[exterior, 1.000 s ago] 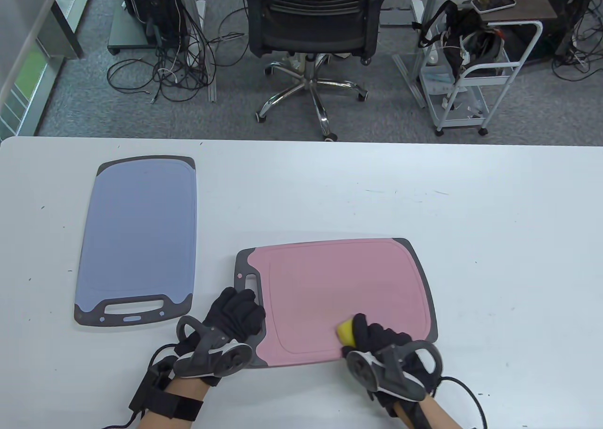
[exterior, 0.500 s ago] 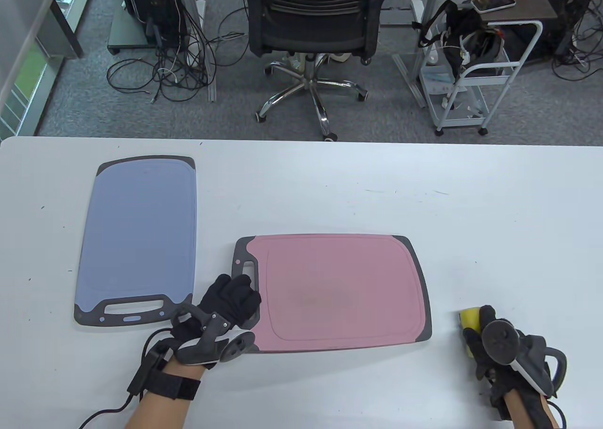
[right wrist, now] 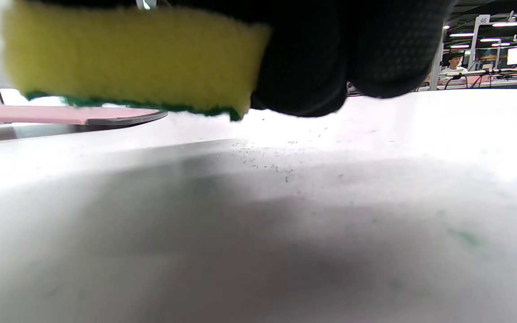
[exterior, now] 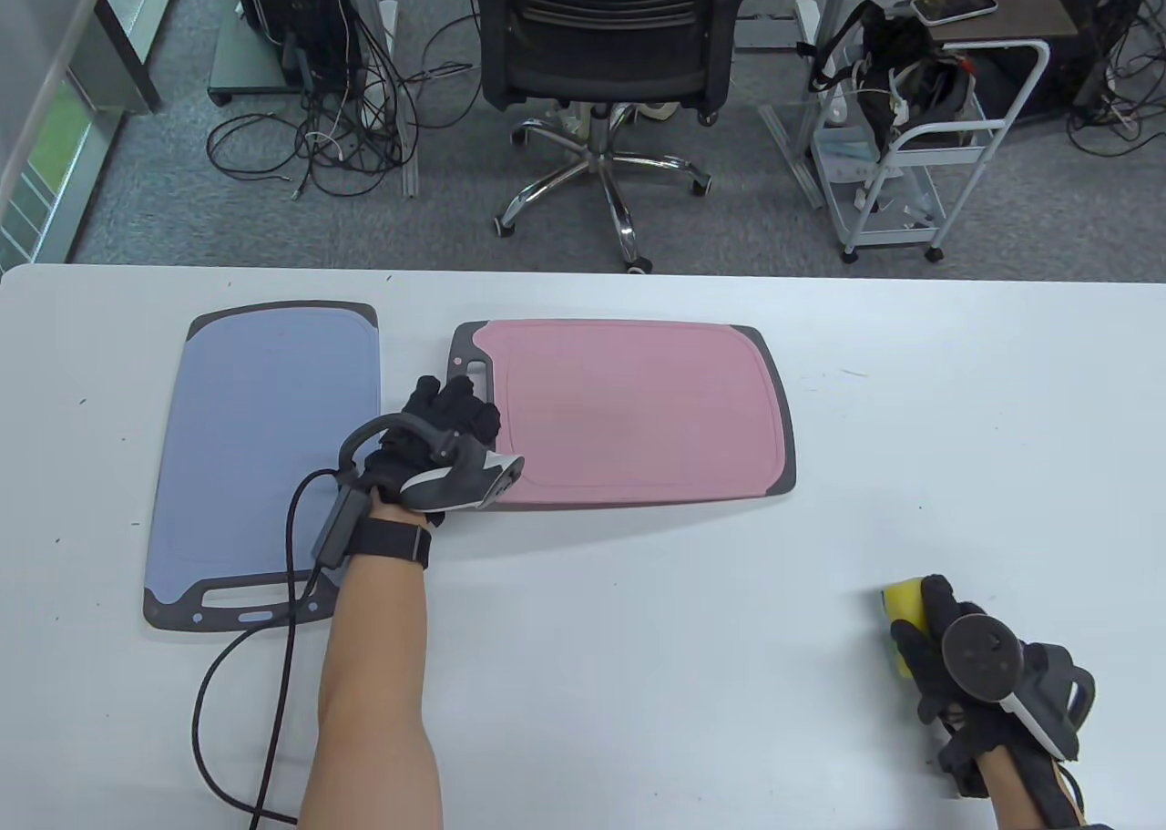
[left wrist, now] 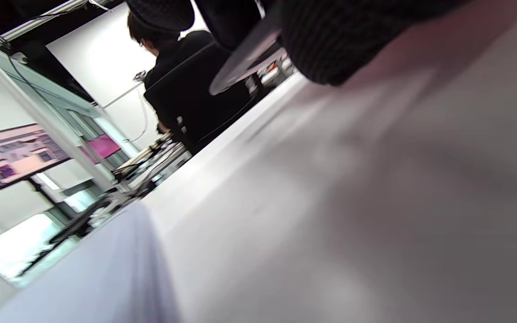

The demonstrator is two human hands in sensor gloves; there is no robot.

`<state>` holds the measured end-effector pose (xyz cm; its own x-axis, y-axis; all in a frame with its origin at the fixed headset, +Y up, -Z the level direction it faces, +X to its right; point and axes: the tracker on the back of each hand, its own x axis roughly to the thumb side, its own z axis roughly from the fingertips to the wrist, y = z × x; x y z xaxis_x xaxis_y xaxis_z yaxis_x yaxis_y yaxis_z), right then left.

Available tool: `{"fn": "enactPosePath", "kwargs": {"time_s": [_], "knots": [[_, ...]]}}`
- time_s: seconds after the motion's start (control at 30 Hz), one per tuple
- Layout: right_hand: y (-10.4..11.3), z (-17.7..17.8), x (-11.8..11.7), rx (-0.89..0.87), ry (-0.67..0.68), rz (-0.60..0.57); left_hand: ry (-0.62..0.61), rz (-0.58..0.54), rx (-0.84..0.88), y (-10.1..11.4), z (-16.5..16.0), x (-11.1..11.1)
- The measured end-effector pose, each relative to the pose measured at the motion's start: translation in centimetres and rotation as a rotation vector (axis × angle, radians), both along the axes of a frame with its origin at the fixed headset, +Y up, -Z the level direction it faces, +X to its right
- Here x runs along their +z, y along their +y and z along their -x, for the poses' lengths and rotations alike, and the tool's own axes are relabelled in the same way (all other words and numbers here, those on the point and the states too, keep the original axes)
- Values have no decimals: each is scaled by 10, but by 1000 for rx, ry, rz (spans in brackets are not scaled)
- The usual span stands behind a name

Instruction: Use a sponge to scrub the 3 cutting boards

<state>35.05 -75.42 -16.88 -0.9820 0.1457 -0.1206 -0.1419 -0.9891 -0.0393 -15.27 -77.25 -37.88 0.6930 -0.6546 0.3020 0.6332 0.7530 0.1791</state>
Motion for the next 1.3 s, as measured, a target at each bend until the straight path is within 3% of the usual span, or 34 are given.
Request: {"fn": "enactPosePath", "kwargs": {"time_s": [0.1, 0.17, 0.27, 0.33, 0.47, 0.67, 0.83, 1.03, 1.17, 1.3], "knots": [[1, -2, 1, -13, -8, -7, 128, 92, -64, -14, -2, -17], [0, -3, 1, -16, -14, -5, 143, 102, -64, -17, -2, -19], [-1, -3, 1, -26, -25, 3, 269, 143, -118, -19, 2, -24], [-1, -2, 2, -28, -27, 8, 302, 204, -28, -16, 5, -18], [0, 2, 3, -24, -11, -1, 271, 181, 76, -5, 7, 14], [1, 5, 6, -27, -1, -8, 234, 165, 132, 6, 21, 82], [-1, 3, 7, -44, -15, 4, 388, 162, 223, 7, 64, 137], [1, 0, 14, -105, -29, -11, 621, 171, 387, -13, 129, 195], [0, -1, 19, -131, -33, -7, 686, 165, 515, -15, 153, 211], [-1, -3, 21, -149, -36, 1, 680, 187, 519, -17, 156, 210]]}}
